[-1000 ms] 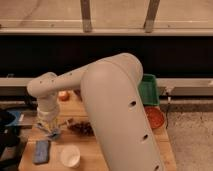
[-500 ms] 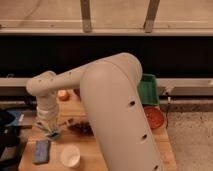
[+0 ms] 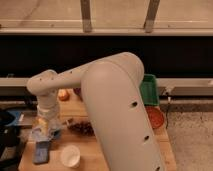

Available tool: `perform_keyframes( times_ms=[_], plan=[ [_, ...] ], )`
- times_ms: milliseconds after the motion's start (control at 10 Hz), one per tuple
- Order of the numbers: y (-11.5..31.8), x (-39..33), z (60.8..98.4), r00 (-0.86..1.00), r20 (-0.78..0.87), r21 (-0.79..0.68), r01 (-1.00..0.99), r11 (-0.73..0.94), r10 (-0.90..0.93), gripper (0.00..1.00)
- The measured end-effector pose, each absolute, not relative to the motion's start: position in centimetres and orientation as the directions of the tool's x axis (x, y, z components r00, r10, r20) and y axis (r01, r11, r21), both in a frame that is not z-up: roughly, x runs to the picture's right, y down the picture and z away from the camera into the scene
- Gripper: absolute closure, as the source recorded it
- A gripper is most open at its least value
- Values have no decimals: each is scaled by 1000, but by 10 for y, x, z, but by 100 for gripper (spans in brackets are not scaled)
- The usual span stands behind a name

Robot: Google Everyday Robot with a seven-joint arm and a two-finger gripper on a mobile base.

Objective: Place towel in plastic cup

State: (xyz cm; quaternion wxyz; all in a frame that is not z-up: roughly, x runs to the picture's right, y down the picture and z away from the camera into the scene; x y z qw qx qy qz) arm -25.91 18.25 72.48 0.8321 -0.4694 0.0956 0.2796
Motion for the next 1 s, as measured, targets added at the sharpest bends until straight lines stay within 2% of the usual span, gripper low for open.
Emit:
perform_keyframes(
  times_ms=[400,800,1000],
  plan=[
    [152,-247,727,787,-424,-664,-607,436,448,20],
    [79,-210,761,664,-435,-534,-734,419,608,20],
    [68,-202,768,635,-438,-511,-758,405,636,20]
  ],
)
